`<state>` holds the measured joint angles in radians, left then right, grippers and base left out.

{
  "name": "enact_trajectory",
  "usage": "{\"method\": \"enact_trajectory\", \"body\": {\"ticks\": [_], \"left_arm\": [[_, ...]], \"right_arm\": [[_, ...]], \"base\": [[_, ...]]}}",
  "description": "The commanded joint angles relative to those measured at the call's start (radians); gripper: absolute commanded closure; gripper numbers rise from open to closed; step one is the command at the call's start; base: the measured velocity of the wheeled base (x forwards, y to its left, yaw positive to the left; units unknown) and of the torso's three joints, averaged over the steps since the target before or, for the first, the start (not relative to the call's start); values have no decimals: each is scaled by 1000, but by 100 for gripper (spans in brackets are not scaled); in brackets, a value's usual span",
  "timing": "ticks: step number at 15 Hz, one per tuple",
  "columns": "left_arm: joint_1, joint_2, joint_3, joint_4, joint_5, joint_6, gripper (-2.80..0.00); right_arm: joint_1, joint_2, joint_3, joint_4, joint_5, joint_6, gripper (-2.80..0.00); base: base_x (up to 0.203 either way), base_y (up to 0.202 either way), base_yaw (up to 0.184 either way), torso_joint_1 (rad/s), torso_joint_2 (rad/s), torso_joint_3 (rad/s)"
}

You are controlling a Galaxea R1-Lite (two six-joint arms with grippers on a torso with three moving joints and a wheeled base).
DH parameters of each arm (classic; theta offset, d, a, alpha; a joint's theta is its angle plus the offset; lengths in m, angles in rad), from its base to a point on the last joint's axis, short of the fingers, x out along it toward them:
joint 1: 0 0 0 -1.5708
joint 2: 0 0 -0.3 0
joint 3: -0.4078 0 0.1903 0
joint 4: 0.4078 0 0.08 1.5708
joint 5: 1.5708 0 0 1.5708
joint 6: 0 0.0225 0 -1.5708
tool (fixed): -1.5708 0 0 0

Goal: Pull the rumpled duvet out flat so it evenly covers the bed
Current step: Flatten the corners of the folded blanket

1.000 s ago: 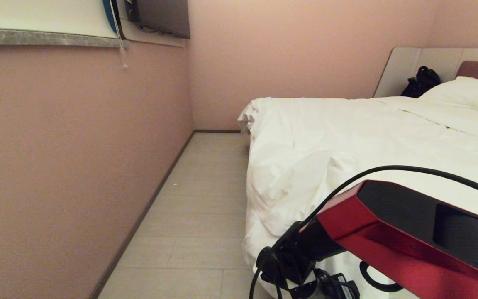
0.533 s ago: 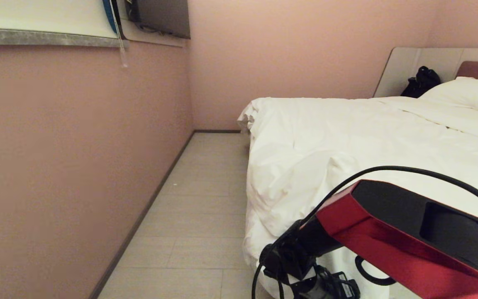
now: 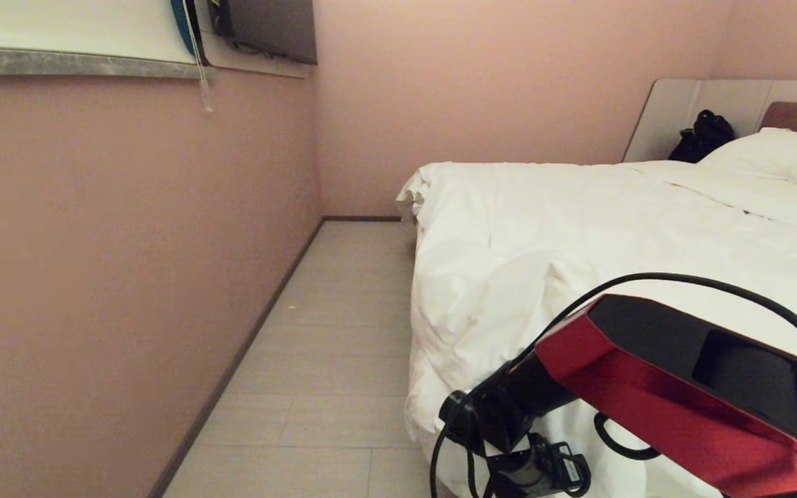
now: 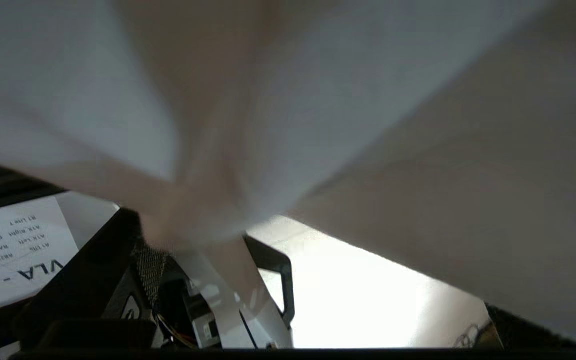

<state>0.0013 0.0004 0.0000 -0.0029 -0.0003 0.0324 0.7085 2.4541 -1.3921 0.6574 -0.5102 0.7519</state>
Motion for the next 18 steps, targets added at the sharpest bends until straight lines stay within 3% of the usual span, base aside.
{"method": "enact_trajectory", "body": {"ticks": [1,18], "left_arm": [[0,0,0,0,0,0,0],[0,0,0,0,0,0,0]], "right_arm": [[-11,18,-2,-50,-3,-20,-280],[-27,52,-56,-93,-14,-49,-280]], "base": [[0,0,0,0,0,0],[0,0,0,0,0,0]]}}
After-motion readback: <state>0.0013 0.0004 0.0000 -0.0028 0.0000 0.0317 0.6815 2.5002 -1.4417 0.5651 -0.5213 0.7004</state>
